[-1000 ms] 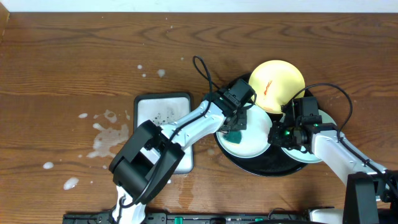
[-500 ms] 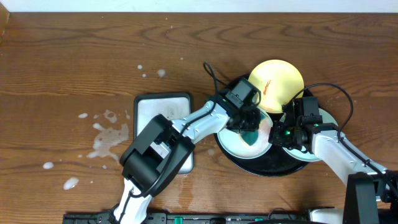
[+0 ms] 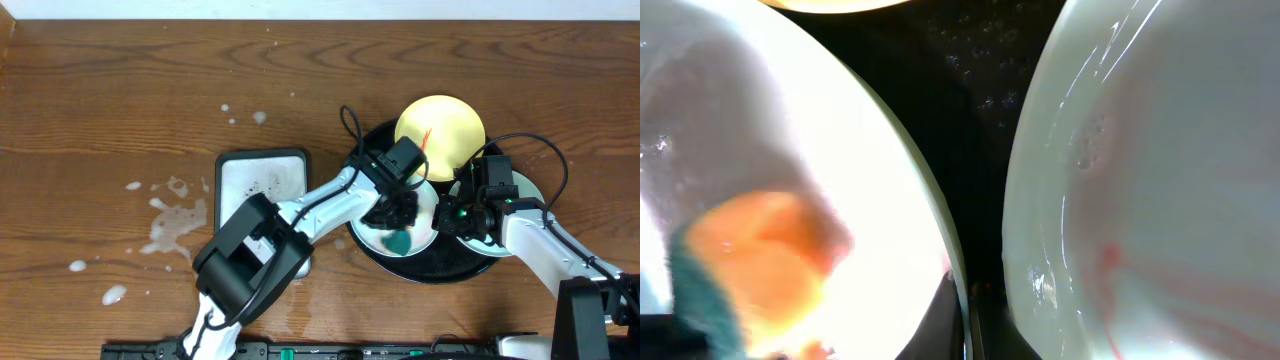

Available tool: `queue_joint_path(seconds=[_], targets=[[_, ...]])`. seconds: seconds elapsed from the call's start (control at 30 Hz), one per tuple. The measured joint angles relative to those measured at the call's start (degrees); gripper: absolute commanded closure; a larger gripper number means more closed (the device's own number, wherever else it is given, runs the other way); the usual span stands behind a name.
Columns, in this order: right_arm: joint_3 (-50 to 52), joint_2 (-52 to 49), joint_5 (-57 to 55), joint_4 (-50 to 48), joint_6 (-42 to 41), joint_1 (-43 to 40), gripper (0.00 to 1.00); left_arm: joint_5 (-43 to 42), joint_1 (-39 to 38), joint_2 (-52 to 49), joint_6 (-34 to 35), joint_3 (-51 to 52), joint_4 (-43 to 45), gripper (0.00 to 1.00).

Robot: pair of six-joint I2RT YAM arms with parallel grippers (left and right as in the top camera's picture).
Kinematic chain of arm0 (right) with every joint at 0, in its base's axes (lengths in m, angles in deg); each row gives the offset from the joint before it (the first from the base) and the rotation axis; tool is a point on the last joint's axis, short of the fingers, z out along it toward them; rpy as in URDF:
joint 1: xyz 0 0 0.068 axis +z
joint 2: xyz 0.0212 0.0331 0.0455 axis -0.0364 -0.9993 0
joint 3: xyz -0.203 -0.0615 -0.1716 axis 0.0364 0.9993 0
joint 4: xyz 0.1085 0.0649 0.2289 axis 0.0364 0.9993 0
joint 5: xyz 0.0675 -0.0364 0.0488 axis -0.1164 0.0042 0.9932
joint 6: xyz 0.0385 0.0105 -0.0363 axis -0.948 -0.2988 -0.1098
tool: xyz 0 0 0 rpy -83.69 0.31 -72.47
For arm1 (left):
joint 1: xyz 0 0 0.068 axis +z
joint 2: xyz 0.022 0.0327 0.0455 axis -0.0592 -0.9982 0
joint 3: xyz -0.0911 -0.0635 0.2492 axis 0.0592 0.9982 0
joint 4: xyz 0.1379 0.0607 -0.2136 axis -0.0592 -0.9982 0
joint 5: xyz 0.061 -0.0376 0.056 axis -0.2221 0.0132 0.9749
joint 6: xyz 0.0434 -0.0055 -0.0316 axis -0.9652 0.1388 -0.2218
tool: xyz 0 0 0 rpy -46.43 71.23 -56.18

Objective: Clean dirty plates on tray and stack at the side
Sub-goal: 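Scrub the left pale green plate with the sponge in the left gripper, then return the sponge to the soapy tray with the left gripper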

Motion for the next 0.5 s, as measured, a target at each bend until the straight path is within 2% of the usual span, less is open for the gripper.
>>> queue_joint_path(seconds=[0.23, 0.5], targets=[[0.0, 0.0, 0.0, 0.0, 0.0, 0.0, 0.99, 18.6, 2.9, 2.5, 3.0, -0.1, -9.8, 0.92], [0.0, 0.0, 0.8, 0.1, 0.1, 0.0, 0.99, 26.6, 2.2, 3.3, 0.8, -3.3, -12.2, 0.92]])
